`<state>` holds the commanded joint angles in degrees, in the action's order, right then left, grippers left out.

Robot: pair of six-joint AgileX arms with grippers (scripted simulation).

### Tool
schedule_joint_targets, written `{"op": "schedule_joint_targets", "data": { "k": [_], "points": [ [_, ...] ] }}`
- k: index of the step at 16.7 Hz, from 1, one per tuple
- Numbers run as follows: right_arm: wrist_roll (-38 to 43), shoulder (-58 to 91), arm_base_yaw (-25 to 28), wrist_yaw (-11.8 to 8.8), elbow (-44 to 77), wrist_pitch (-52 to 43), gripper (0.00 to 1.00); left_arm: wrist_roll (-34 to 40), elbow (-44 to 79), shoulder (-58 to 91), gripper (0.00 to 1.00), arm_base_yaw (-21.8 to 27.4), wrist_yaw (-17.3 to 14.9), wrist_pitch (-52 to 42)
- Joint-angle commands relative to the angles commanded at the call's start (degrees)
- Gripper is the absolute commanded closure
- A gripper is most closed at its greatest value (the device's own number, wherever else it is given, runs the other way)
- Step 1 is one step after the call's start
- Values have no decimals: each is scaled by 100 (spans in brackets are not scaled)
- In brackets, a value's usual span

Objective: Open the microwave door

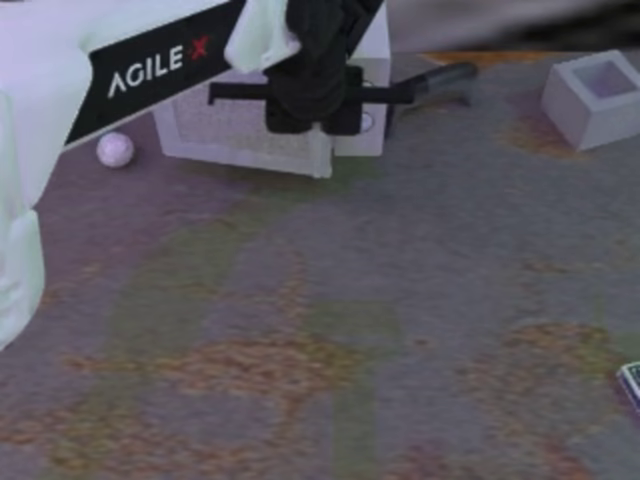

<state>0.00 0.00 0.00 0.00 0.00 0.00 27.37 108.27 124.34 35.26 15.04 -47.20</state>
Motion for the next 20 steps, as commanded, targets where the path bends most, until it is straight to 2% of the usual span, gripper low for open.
{"op": "schedule_joint_targets", "data": {
  "k": [4,10,20],
  "points": [
    [0,0,0,0,0,0,0,-47,-102,-40,100,28,-43,52],
    [0,0,0,0,0,0,0,-549,-821,-518,100,-57,-270,430],
    [0,0,0,0,0,0,0,-560,-837,-530,100,-58,-276,440]
  ]
}}
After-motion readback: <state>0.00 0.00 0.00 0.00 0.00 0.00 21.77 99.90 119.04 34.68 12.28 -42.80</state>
